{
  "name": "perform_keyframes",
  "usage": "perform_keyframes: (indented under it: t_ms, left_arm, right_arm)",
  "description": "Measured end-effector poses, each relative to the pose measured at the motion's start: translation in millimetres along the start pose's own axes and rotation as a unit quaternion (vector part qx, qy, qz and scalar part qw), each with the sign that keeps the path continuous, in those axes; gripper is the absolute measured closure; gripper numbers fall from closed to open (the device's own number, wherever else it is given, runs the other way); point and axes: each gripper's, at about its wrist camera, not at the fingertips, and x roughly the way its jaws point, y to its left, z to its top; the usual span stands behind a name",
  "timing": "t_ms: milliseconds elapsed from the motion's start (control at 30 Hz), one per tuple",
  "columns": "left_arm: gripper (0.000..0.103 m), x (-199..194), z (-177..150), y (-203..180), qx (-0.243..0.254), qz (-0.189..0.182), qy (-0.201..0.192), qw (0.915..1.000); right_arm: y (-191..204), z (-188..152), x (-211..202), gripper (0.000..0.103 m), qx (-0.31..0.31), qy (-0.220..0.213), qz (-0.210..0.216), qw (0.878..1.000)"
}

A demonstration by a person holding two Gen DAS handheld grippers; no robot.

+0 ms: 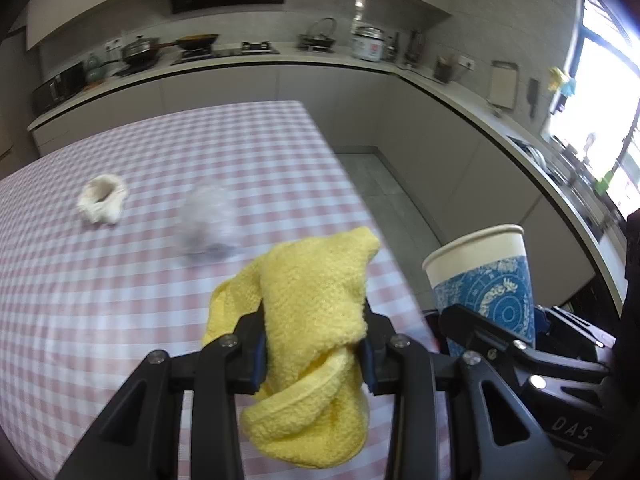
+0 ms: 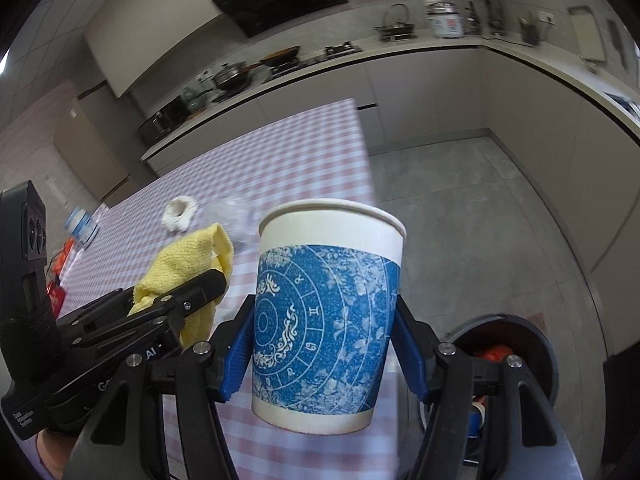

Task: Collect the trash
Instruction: 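Lift the yellow cloth and blue cup and carry them over the bin, then open both tools to drop the cloth and cup into the bin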

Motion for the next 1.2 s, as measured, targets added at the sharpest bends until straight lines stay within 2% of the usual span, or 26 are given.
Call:
perform_keyframes:
  t_ms: [433, 633, 767, 867, 1000, 1200]
  left_arm:
    - [0.066, 23, -13, -145, 0.080, -0.084, 0.033, 0.9928]
    - [0.066, 44, -24, -184, 0.090, -0.099, 0.061, 0.9892]
    - [0.066, 61, -33, -194, 0.089, -0.091, 0.079, 0.9887]
    - [0.066, 77, -43, -195, 0.086, -0.068, 0.092, 0.9897]
    - [0.066, 101, -57, -191, 0.085, -0.034, 0.112, 0.9894]
    - [0.065, 129, -75, -192, 0.083, -0.016, 0.142, 0.9863]
  right_arm:
    - [-137, -26, -62, 0.038, 0.094, -0.012, -0.081, 0.992]
    - [-184, -43, -75, 0.038, 0.123, -0.002, -0.102, 0.987]
    - [-210, -58, -74, 0.038, 0.134, 0.013, -0.111, 0.985]
    - [-227, -68, -66, 0.038, 0.142, 0.027, -0.112, 0.983]
    - [-237, -80, -43, 0.038, 0.143, 0.052, -0.107, 0.983]
    - [-249, -97, 1, 0.037, 0.144, 0.094, -0.092, 0.981]
